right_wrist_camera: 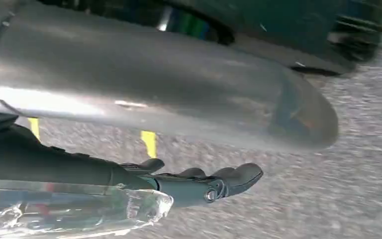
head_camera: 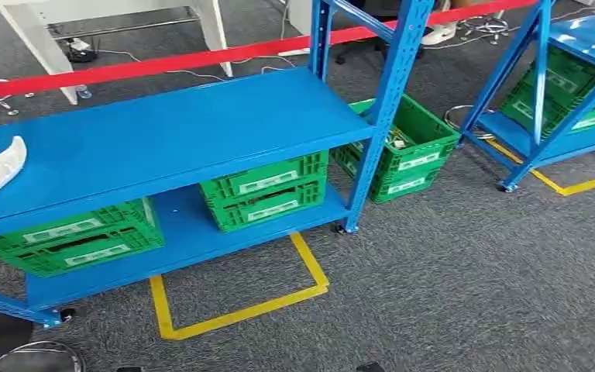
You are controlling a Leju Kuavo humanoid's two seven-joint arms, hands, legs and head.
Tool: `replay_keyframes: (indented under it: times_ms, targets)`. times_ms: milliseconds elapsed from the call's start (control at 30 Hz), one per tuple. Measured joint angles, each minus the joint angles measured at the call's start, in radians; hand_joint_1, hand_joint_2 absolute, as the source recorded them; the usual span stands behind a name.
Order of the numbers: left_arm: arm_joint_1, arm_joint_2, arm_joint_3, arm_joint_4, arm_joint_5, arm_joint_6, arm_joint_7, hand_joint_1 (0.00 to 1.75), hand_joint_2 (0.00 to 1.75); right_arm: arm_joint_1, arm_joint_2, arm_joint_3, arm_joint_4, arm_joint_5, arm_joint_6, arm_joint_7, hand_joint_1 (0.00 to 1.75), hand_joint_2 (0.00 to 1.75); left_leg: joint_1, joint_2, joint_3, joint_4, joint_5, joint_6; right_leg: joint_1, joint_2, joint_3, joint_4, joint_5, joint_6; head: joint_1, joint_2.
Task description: Take the parts from the cabinet and place them on the table.
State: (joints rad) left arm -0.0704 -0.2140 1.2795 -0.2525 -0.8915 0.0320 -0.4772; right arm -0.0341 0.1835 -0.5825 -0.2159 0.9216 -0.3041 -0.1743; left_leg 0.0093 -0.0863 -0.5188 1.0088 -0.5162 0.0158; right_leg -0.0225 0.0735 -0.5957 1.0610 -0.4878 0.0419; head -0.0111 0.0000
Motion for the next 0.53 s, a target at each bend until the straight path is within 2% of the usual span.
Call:
replay_keyframes:
  times_ms: [33,133,167,200,233,267,300,333,367,400,433,467,500,533]
  targets:
    - [-0.005,0.0,0.0,0.0,0.0,0.0,-0.001,0.0,0.0,0.0,0.0,-0.001,0.0,0.0,0.0,0.0,0.0,0.0,-0.004,-0.013,-0.003,0.007,-0.006,-0.008,-0.004,0.012,0.017,-0.031,-0.012,-0.004,0.001,0.0]
    - [0.0,0.0,0.0,0.0,0.0,0.002,-0.002,0.0,0.0,-0.003,0.0,-0.005,0.0,0.002,0.0,0.0,0.0,0.0,0.004,-0.038,-0.009,-0.002,0.001,-0.022,0.005,-0.014,0.022,-0.026,-0.014,-0.019,0.0,0.0]
    - [0.0,0.002,0.0,-0.001,0.0,0.002,-0.002,0.0,0.0,-0.004,0.0,-0.006,0.0,0.002,0.0,0.0,0.0,0.0,0.004,-0.046,-0.007,0.0,-0.005,-0.027,-0.004,-0.028,0.027,-0.035,-0.013,-0.028,-0.002,0.0]
    - [0.0,0.001,0.0,-0.001,-0.001,0.003,-0.003,0.0,0.0,-0.003,0.0,-0.006,0.0,0.003,0.0,-0.002,0.0,0.0,-0.001,0.008,-0.017,0.025,-0.021,-0.033,-0.003,-0.041,0.034,-0.038,-0.016,-0.034,-0.003,0.0]
    - [-0.003,0.001,0.0,-0.001,-0.001,0.003,-0.003,0.0,0.0,-0.002,0.0,-0.006,0.0,0.004,0.0,-0.002,0.0,0.0,-0.001,0.042,-0.043,0.077,-0.049,-0.037,-0.002,-0.055,0.039,-0.039,-0.019,-0.042,-0.011,0.0]
    - [-0.006,0.001,0.0,-0.001,-0.001,0.003,-0.003,0.0,0.0,-0.001,0.0,-0.007,0.0,0.004,0.0,-0.002,0.0,0.0,-0.001,0.062,-0.084,0.153,-0.084,-0.04,0.0,-0.071,0.04,-0.039,-0.022,-0.045,-0.007,0.0]
    - [-0.007,0.001,0.0,-0.001,-0.002,0.002,-0.003,0.0,0.0,0.001,0.0,-0.008,0.0,0.004,0.0,-0.002,0.0,0.0,0.0,0.072,-0.13,0.237,-0.115,-0.042,0.003,-0.087,0.042,-0.039,-0.025,-0.049,-0.01,0.0]
    - [-0.006,0.001,0.0,-0.001,-0.002,0.002,-0.003,0.0,0.0,0.001,0.0,-0.008,0.0,0.004,0.0,-0.002,0.0,0.0,0.001,0.078,-0.167,0.297,-0.129,-0.043,0.004,-0.102,0.044,-0.039,-0.028,-0.05,-0.007,0.0]
    - [-0.002,0.001,0.0,-0.001,-0.002,0.002,-0.003,0.0,0.0,0.0,0.0,-0.009,0.0,0.004,0.0,-0.002,0.0,0.0,0.001,0.079,-0.178,0.308,-0.117,-0.043,0.006,-0.113,0.046,-0.039,-0.03,-0.05,-0.009,0.0]
    - [0.001,0.001,0.0,-0.001,-0.002,0.002,-0.003,0.0,0.0,-0.001,0.0,-0.009,0.0,0.004,0.0,-0.002,0.0,0.0,0.001,0.079,-0.168,0.278,-0.081,-0.04,0.008,-0.124,0.051,-0.039,-0.034,-0.05,-0.009,0.0]
    - [0.002,0.001,0.0,-0.001,-0.002,0.002,-0.003,0.0,0.0,-0.001,0.0,-0.01,0.0,0.005,0.0,-0.002,0.0,0.0,-0.001,0.083,-0.138,0.211,-0.031,-0.034,0.009,-0.136,0.057,-0.039,-0.037,-0.049,-0.009,0.0]
    - [0.001,0.001,0.0,-0.001,-0.002,0.002,-0.003,0.0,0.0,-0.001,0.0,-0.01,0.0,0.005,0.0,-0.002,0.0,0.0,-0.004,0.1,-0.095,0.122,0.019,-0.024,0.011,-0.148,0.065,-0.039,-0.041,-0.048,-0.009,0.0]
    - [0.0,0.001,0.0,-0.001,-0.002,0.002,-0.003,0.0,0.0,0.0,0.0,-0.01,0.0,0.006,0.0,-0.001,0.0,0.0,-0.015,0.154,-0.058,0.045,0.05,-0.009,0.013,-0.159,0.07,-0.04,-0.045,-0.046,-0.008,0.0]
    - [-0.005,0.002,0.0,-0.001,-0.003,0.003,-0.003,0.0,0.0,0.001,0.0,-0.01,0.0,0.007,0.0,0.0,0.0,0.0,-0.025,0.186,-0.046,0.019,0.031,-0.004,0.023,-0.169,0.073,-0.036,-0.053,-0.039,-0.009,0.0]
